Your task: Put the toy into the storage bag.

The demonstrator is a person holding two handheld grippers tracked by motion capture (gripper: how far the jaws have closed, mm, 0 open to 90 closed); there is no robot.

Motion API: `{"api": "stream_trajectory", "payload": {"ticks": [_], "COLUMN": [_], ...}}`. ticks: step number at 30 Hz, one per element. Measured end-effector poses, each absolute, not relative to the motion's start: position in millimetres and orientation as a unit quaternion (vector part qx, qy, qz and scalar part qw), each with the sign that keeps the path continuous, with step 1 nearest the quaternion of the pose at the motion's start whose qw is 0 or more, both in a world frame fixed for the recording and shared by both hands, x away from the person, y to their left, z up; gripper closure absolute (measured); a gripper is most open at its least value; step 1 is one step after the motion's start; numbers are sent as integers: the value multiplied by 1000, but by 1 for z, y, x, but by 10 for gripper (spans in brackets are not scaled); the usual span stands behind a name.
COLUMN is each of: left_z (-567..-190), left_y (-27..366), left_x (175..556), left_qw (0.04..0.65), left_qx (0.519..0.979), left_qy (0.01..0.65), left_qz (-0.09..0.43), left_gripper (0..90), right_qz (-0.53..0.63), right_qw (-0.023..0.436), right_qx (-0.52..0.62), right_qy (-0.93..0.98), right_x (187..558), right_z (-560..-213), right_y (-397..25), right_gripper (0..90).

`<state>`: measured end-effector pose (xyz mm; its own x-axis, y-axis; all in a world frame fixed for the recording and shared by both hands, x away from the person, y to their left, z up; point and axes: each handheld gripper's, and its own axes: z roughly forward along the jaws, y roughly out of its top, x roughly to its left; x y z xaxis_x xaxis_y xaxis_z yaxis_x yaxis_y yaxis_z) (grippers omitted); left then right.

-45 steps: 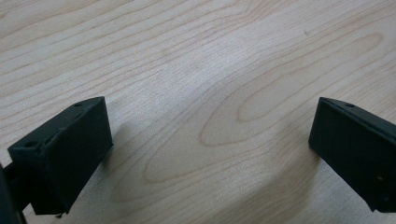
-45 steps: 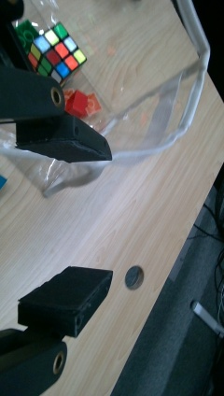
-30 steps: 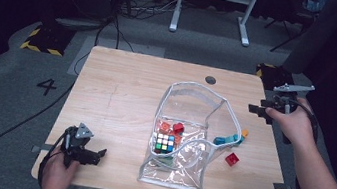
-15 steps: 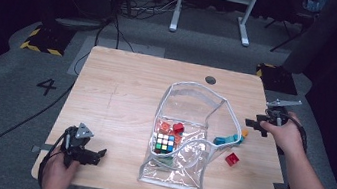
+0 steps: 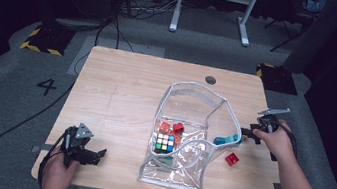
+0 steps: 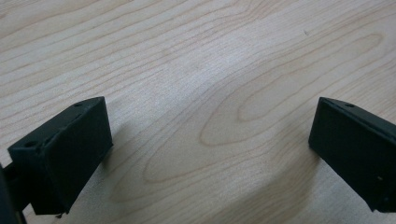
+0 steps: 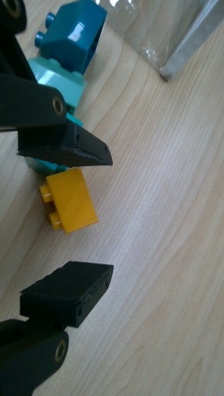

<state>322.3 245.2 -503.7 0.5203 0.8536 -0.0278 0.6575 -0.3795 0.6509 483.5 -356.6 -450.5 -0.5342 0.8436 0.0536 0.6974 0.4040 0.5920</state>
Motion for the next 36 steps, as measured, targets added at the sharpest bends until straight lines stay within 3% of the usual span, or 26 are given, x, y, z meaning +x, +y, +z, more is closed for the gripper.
{"api": "stream_trajectory", "payload": {"ticks": [11, 18, 36], "left_z": [-504, -504, -504], "left_y": [245, 245, 245], "left_x": [322, 322, 322], "left_qw": [309, 309, 310], "left_qx": [815, 815, 815], "left_qy": [464, 463, 463], "left_qz": [159, 158, 158], "left_gripper": [0, 0, 0], "right_qz": [272, 273, 324], "right_qw": [129, 147, 160], "right_qx": [488, 484, 464], "right_qy": [819, 819, 809], "right_x": [485, 483, 468], "right_z": [-466, -455, -384], "right_y": [-358, -357, -352], "right_gripper": [583, 592, 592]}}
